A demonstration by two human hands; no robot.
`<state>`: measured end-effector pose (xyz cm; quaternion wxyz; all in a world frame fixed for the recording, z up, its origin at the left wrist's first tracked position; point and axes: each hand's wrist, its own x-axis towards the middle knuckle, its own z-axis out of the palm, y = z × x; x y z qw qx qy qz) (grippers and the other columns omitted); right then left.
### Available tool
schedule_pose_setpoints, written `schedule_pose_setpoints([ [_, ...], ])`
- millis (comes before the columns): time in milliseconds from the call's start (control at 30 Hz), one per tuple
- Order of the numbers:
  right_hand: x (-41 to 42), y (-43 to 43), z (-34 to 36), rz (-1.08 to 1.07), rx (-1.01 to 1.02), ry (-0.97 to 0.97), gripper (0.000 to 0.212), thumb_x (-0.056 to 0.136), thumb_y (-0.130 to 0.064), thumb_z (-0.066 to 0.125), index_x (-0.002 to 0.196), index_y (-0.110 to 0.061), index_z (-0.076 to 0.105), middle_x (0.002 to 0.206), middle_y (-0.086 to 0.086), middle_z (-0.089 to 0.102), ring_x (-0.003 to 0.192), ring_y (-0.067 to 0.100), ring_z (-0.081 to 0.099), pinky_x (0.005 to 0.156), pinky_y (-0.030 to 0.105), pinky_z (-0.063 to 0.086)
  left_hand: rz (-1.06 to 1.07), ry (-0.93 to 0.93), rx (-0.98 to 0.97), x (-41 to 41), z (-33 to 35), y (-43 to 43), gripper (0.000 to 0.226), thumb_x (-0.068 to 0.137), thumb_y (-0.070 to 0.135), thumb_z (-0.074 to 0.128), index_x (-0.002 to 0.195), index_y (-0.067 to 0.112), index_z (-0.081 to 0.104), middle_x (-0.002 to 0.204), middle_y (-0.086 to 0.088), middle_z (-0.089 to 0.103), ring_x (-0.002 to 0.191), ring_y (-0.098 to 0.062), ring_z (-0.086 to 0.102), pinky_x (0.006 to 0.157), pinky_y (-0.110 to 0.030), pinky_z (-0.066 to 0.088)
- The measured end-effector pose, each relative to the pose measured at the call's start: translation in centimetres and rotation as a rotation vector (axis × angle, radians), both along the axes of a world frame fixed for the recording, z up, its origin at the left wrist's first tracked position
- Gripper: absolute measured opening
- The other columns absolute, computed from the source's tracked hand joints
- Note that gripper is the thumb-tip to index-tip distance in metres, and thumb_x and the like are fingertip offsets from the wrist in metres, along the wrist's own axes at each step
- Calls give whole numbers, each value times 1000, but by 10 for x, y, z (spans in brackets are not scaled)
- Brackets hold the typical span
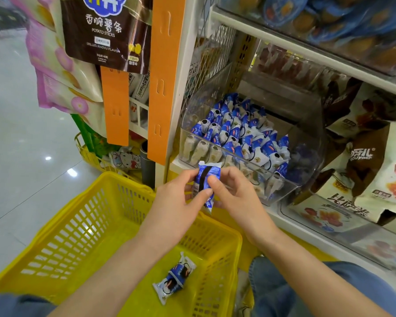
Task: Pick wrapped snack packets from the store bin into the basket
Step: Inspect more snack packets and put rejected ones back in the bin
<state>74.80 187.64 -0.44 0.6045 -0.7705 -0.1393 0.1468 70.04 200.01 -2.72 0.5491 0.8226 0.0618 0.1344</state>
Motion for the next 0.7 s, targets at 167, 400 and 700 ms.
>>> schedule_pose_setpoints([
  [167,2,-2,2,6,54,18,5,87,-17,61,90,-20,58,88,-7,67,72,0,66,58,17,53,-9,-69,43,-4,3,0,36,93,23,52,128,31,54,85,20,65,71,12,58,61,-3,43],
  [400,1,1,3,-12,62,-8,7,88,-14,60,93,-13,55,87,-5,66,67,-1,65,55,15,51,73,-139,141,-2,2,2,30,95,13,46,119,21,63,53,16,50,48,1,48,43,-8,33],
  [700,5,-3,7,65,101,56,18,95,-19,47,108,-12,56,102,2,66,81,3,65,66,17,54,23,31,-398,8,3,3,17,96,19,46,89,29,59,80,11,71,81,-9,68,69,-24,56],
])
